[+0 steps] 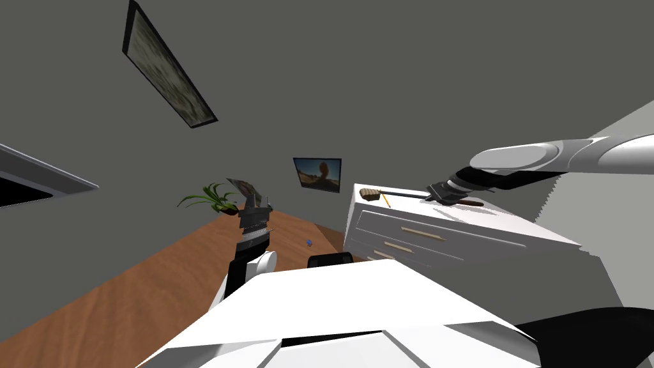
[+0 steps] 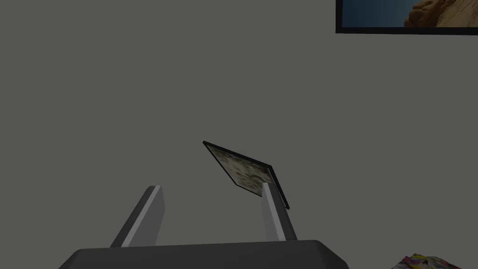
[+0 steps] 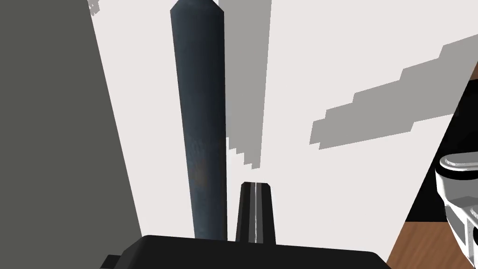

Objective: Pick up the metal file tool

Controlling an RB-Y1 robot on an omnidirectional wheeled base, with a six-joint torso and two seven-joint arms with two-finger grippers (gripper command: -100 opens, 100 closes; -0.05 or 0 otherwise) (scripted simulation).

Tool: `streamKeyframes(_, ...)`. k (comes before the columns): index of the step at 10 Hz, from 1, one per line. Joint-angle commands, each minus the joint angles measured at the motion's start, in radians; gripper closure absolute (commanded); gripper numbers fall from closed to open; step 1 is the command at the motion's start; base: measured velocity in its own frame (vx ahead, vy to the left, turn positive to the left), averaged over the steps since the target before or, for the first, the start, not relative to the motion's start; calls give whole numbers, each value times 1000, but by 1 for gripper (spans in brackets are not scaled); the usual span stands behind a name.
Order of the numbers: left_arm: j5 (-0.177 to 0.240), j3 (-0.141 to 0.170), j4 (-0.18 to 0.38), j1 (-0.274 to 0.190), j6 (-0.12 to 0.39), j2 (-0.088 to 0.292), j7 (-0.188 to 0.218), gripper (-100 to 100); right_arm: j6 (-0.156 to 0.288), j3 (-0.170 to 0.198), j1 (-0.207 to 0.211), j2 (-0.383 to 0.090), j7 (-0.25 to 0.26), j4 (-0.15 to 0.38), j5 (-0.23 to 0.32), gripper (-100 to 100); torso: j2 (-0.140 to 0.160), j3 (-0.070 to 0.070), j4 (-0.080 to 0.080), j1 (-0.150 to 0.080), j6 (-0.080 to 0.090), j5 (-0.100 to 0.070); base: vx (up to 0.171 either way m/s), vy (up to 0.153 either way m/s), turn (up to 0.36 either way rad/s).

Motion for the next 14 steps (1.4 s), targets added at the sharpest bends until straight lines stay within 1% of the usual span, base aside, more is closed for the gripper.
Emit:
streamKeyframes(1, 0, 0, 0, 0, 0, 0, 0, 0, 16, -30, -20, -32, 7, 23, 14, -100, 0, 0, 0, 0, 0, 0, -75, 53, 75)
streamKeyframes(3, 0, 0, 0, 0, 0, 0, 0, 0, 34, -60, -24, -64, 20, 49, 44, -100, 7, 4, 2, 7, -1, 2, -165, 122, 115)
streamKeyframes(4, 0, 0, 0, 0, 0, 0, 0, 0, 38, -66, -23, -72, 24, 54, 53, -100, 10, 6, 2, 10, 0, 3, -165, 114, 66)
streamKeyframes(5, 0, 0, 0, 0, 0, 0, 0, 0, 45, -78, -20, -86, 30, 65, 70, -100, 11, 6, 3, 9, 0, 3, -176, 84, 90)
streamKeyframes(6, 0, 0, 0, 0, 0, 0, 0, 0, 45, -78, -20, -86, 30, 65, 70, -100, 12, 7, 3, 7, 0, 2, -131, 65, 49)
streamKeyframes(7, 0, 0, 0, 0, 0, 0, 0, 0, 52, -92, -13, -104, 37, 79, 95, -100, 10, 6, 3, 5, 0, 2, -143, 87, 131)
streamKeyframes(10, 0, 0, 0, 0, 0, 0, 0, 0, 52, -113, -6, -130, 40, 101, 132, -100, 10, 6, 3, 7, 0, 2, -161, 98, 127)
streamKeyframes(11, 0, 0, 0, 0, 0, 0, 0, 0, 34, -107, -5, -121, 18, 110, 122, -100, 11, 7, 3, 7, 0, 2, -98, -12, 150)
streamKeyframes(12, 0, 0, 0, 0, 0, 0, 0, 0, 23, -96, 0, -113, 5, 108, 107, -100, 8, 5, 2, 1, 0, 1, 23, -125, 101)
streamKeyframes(14, 0, 0, 0, 0, 0, 0, 0, 0, 0, -72, 10, -98, -21, 100, 75, -100, -4, -2, -1, -13, 1, -3, 89, -188, 53)
